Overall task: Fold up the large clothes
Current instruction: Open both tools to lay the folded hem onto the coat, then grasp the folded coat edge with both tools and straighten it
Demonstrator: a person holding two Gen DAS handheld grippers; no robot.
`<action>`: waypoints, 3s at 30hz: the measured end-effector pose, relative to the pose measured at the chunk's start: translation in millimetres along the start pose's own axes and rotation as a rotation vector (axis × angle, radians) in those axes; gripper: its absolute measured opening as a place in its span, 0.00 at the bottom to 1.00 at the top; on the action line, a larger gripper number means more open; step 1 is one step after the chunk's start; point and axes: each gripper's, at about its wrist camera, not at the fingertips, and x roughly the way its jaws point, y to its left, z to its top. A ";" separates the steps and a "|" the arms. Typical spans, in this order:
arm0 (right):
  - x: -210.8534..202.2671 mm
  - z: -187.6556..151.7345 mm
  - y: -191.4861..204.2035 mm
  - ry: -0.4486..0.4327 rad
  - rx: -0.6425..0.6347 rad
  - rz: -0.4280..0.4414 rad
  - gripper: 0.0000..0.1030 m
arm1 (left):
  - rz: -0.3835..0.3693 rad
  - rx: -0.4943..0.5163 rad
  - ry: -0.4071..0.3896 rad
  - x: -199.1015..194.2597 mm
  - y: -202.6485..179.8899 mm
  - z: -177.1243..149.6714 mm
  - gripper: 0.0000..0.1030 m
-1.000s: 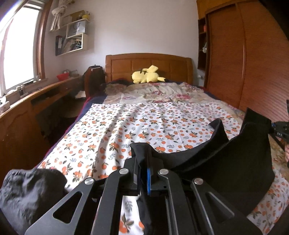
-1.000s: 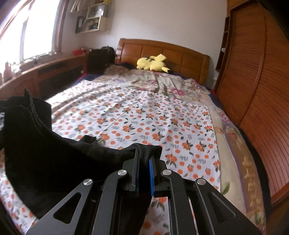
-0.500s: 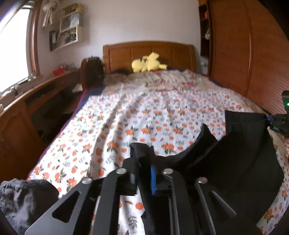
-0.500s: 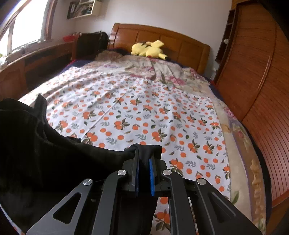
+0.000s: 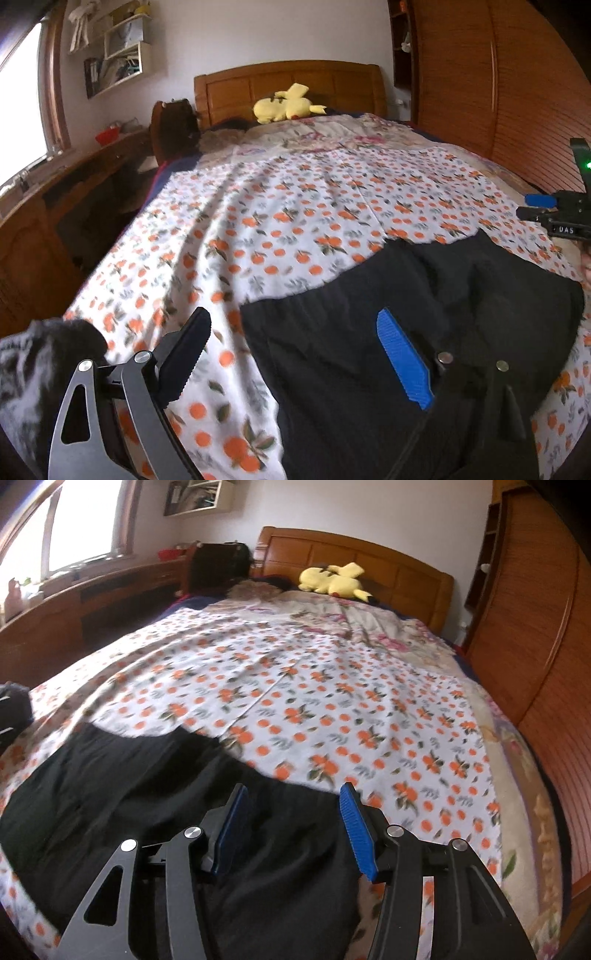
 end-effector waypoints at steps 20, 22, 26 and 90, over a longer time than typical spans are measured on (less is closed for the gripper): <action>-55.7 -119.5 0.7 0.060 0.093 0.072 0.48 | -0.066 -0.009 0.001 -67.6 -50.6 -75.5 0.93; -59.2 -126.6 -5.1 0.060 0.111 0.062 0.48 | -0.061 -0.014 0.005 -72.6 -49.2 -81.0 0.95; -63.6 -138.6 -14.6 0.063 0.154 0.060 0.53 | -0.050 -0.033 0.027 -76.9 -41.0 -94.5 0.95; -201.8 -207.7 -16.8 0.004 0.255 -0.081 0.55 | -0.226 -0.124 0.130 -135.7 -51.3 -205.5 0.07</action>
